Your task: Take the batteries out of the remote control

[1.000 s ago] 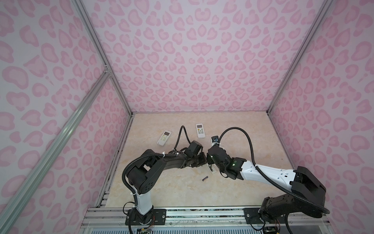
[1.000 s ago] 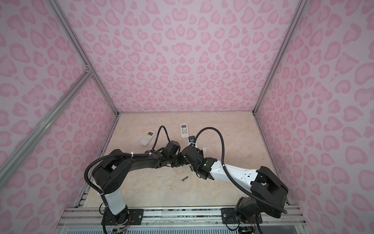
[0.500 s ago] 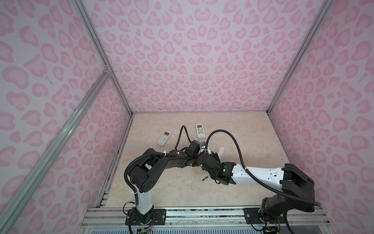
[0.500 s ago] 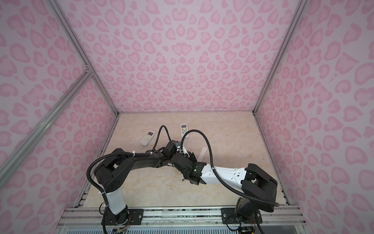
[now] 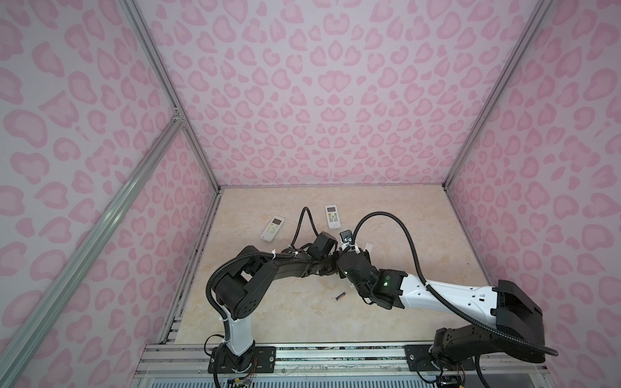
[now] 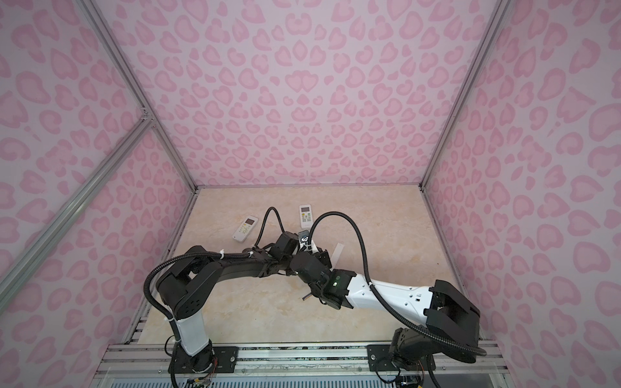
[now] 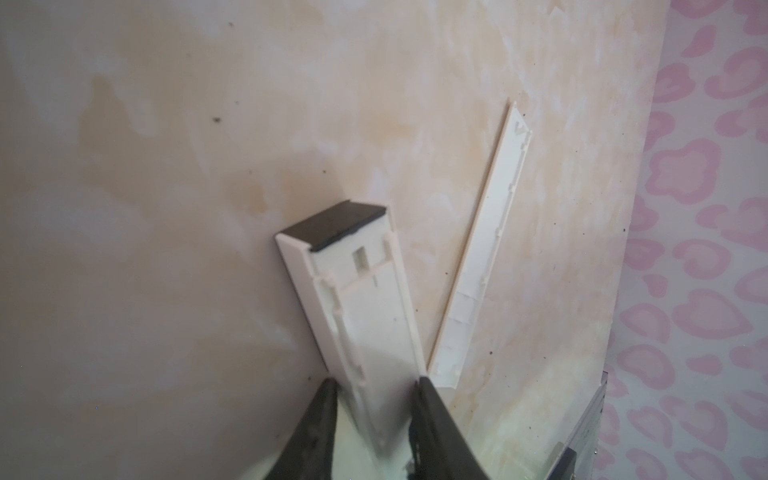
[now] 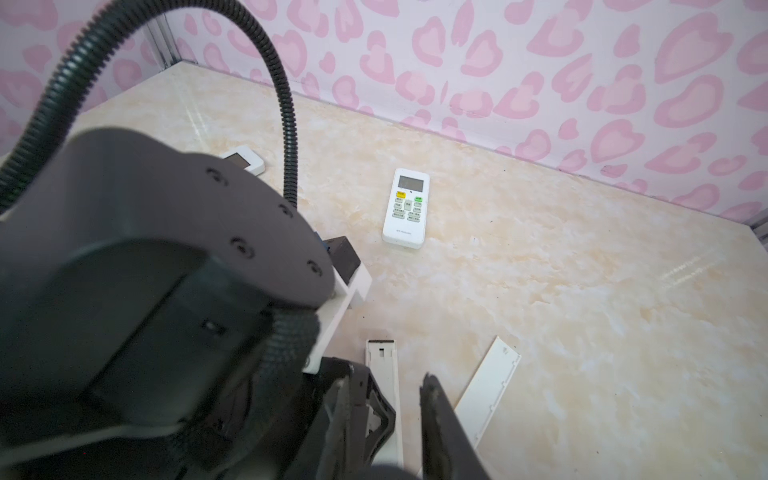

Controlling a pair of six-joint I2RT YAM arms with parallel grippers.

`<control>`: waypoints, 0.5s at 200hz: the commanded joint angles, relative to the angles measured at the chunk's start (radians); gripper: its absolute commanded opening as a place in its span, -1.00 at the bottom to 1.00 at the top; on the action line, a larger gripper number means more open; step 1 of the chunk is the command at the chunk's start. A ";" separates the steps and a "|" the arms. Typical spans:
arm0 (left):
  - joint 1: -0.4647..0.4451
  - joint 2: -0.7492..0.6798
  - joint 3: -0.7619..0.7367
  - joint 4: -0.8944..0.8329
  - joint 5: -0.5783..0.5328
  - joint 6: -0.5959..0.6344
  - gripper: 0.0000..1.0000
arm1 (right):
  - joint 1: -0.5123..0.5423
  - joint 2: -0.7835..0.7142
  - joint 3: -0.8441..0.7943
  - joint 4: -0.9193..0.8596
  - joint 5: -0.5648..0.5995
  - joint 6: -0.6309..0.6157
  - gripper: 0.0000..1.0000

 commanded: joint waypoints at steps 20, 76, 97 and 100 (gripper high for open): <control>0.002 -0.036 0.010 -0.085 -0.023 0.039 -0.19 | -0.093 -0.041 -0.032 0.029 -0.092 0.112 -1.00; 0.003 -0.107 0.012 -0.088 -0.007 0.071 -0.06 | -0.161 -0.048 -0.061 0.029 -0.177 0.185 -1.00; 0.005 -0.128 0.003 -0.099 -0.017 0.075 -0.09 | -0.175 -0.038 -0.067 0.029 -0.200 0.201 -1.00; 0.005 -0.130 0.000 -0.099 -0.014 0.073 -0.10 | -0.176 -0.035 -0.067 0.029 -0.202 0.203 -1.00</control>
